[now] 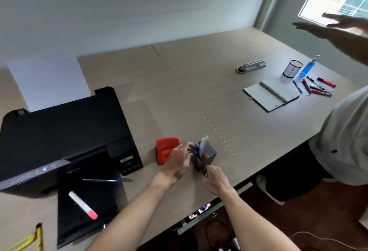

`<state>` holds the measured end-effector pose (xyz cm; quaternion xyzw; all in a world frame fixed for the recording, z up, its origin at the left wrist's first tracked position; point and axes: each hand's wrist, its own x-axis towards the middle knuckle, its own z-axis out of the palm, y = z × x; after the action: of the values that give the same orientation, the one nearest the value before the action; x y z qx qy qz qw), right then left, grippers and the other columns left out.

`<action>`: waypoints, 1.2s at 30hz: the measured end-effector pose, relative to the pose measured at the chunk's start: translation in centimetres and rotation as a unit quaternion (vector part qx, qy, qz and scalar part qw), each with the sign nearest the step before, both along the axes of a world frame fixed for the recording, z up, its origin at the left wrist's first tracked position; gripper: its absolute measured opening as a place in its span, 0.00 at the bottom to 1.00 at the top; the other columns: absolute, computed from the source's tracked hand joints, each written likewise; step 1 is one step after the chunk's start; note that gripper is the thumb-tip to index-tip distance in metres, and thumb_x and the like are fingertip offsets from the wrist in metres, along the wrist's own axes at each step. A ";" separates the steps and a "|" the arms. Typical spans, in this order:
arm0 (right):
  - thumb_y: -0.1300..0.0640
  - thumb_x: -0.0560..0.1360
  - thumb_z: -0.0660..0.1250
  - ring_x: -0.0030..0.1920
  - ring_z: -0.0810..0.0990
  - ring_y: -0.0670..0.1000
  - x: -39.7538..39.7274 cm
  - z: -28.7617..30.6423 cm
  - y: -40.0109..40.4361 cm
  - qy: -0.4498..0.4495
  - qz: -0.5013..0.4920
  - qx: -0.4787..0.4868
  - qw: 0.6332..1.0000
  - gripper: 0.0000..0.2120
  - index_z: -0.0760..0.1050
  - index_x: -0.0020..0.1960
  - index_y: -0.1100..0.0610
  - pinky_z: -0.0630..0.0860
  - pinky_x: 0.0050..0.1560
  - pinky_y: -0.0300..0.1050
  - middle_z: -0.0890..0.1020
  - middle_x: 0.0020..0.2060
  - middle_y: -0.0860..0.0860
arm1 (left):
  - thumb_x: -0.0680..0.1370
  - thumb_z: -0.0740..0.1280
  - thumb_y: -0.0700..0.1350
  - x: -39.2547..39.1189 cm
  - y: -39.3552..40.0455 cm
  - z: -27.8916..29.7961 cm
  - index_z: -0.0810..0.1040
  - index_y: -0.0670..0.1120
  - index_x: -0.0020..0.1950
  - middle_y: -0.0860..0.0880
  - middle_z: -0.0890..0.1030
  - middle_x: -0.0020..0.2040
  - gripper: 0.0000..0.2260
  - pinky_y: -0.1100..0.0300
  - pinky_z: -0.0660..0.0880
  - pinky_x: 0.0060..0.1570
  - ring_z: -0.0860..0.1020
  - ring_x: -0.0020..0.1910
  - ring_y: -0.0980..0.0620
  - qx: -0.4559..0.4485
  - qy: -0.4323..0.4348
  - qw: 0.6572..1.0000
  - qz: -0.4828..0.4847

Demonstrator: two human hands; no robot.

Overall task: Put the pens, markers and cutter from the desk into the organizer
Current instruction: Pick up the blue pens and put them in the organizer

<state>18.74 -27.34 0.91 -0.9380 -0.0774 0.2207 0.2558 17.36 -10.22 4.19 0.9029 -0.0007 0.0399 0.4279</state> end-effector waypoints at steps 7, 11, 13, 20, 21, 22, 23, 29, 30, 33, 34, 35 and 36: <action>0.54 0.70 0.60 0.53 0.79 0.60 -2.5 -3.0 5.7 0.038 0.133 0.002 0.990 0.12 0.76 0.52 0.55 0.75 0.49 0.48 0.82 0.50 0.56 | 0.77 0.64 0.41 -11.9 7.3 -3.0 0.77 0.49 0.49 0.53 0.78 0.41 0.04 0.67 0.70 0.42 0.75 0.39 0.60 0.019 -0.003 0.989 0.149; 0.56 0.72 0.62 0.54 0.76 0.56 -3.6 -3.7 10.6 0.045 0.205 0.014 0.978 0.13 0.73 0.56 0.54 0.72 0.51 0.46 0.78 0.49 0.52 | 0.78 0.64 0.45 -18.6 11.3 -4.9 0.76 0.51 0.49 0.55 0.76 0.44 0.03 0.63 0.73 0.47 0.76 0.43 0.58 0.086 0.045 0.967 0.237; 0.56 0.73 0.64 0.53 0.76 0.55 -4.0 -4.0 13.1 0.041 0.225 0.036 0.973 0.12 0.73 0.56 0.57 0.70 0.50 0.44 0.77 0.47 0.52 | 0.77 0.64 0.46 -21.2 12.5 -5.3 0.76 0.51 0.47 0.55 0.76 0.44 0.01 0.61 0.74 0.46 0.75 0.42 0.57 0.119 0.068 0.953 0.270; 0.45 0.78 0.59 0.44 0.76 0.53 -6.1 -3.0 20.5 0.070 0.203 0.139 0.967 0.12 0.75 0.42 0.49 0.67 0.44 0.46 0.78 0.37 0.48 | 0.74 0.65 0.55 -29.1 12.5 -6.9 0.72 0.52 0.37 0.55 0.78 0.36 0.10 0.61 0.73 0.35 0.75 0.36 0.54 0.116 0.173 0.906 0.367; 0.42 0.78 0.58 0.45 0.76 0.53 -6.5 -3.0 21.2 0.071 0.208 0.141 0.965 0.14 0.75 0.43 0.49 0.67 0.45 0.46 0.78 0.37 0.47 | 0.74 0.64 0.57 -29.8 12.2 -7.3 0.74 0.50 0.37 0.54 0.79 0.36 0.12 0.59 0.74 0.36 0.76 0.36 0.53 0.115 0.193 0.899 0.376; 0.41 0.77 0.58 0.45 0.77 0.52 -6.7 -3.0 21.9 0.075 0.214 0.146 0.963 0.15 0.76 0.44 0.50 0.68 0.45 0.45 0.79 0.38 0.47 | 0.73 0.64 0.59 -30.4 11.8 -7.6 0.74 0.50 0.37 0.54 0.79 0.36 0.14 0.60 0.74 0.37 0.77 0.36 0.53 0.118 0.213 0.891 0.383; 0.40 0.77 0.59 0.44 0.78 0.51 -7.0 -2.9 22.5 0.077 0.218 0.147 0.962 0.16 0.77 0.45 0.51 0.69 0.43 0.44 0.80 0.38 0.47 | 0.73 0.64 0.62 -30.8 11.5 -7.8 0.75 0.51 0.38 0.54 0.80 0.37 0.15 0.61 0.74 0.37 0.77 0.36 0.54 0.119 0.229 0.886 0.386; 0.45 0.77 0.64 0.42 0.79 0.53 -7.9 -2.8 24.9 0.043 0.222 0.112 0.968 0.15 0.75 0.50 0.57 0.73 0.40 0.46 0.81 0.40 0.51 | 0.73 0.61 0.67 -30.6 10.1 -7.8 0.74 0.52 0.43 0.56 0.79 0.39 0.18 0.62 0.77 0.39 0.76 0.37 0.57 0.102 0.240 0.877 0.403; 0.45 0.77 0.64 0.43 0.80 0.54 -7.8 -3.0 25.2 0.034 0.214 0.103 0.971 0.16 0.74 0.51 0.58 0.73 0.40 0.47 0.82 0.41 0.53 | 0.73 0.60 0.67 -30.4 9.9 -7.7 0.74 0.52 0.44 0.56 0.79 0.40 0.19 0.62 0.77 0.39 0.76 0.37 0.58 0.106 0.240 0.876 0.404; 0.47 0.78 0.63 0.45 0.80 0.59 -7.8 -3.2 26.2 0.009 0.207 0.065 0.976 0.16 0.75 0.50 0.62 0.70 0.40 0.46 0.81 0.43 0.57 | 0.70 0.60 0.72 -29.7 9.4 -7.6 0.74 0.50 0.48 0.54 0.80 0.42 0.25 0.64 0.74 0.38 0.76 0.39 0.57 0.126 0.252 0.874 0.395; 0.49 0.78 0.63 0.45 0.80 0.60 -7.8 -3.4 26.5 0.005 0.209 0.059 0.976 0.15 0.76 0.50 0.62 0.71 0.39 0.47 0.81 0.43 0.57 | 0.71 0.61 0.70 -29.4 9.3 -7.6 0.74 0.50 0.49 0.54 0.80 0.44 0.24 0.63 0.75 0.41 0.77 0.41 0.56 0.139 0.266 0.872 0.386; 0.50 0.78 0.64 0.44 0.80 0.60 -7.8 -3.5 26.8 0.005 0.210 0.059 0.976 0.13 0.77 0.49 0.61 0.73 0.40 0.48 0.82 0.43 0.57 | 0.73 0.62 0.67 -29.1 9.2 -7.6 0.73 0.50 0.51 0.53 0.81 0.46 0.21 0.61 0.77 0.44 0.78 0.43 0.55 0.151 0.278 0.870 0.377; 0.52 0.78 0.64 0.43 0.80 0.59 -7.8 -3.6 26.9 0.003 0.211 0.064 0.975 0.10 0.78 0.48 0.59 0.75 0.40 0.50 0.82 0.42 0.56 | 0.75 0.62 0.63 -28.8 9.2 -7.6 0.73 0.49 0.53 0.52 0.81 0.48 0.18 0.60 0.78 0.46 0.79 0.46 0.54 0.160 0.288 0.869 0.370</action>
<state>10.89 -0.40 -2.73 -0.8815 -0.2866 0.2672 0.2635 -11.41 -1.02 -3.44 0.8647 0.4499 -0.0670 0.2130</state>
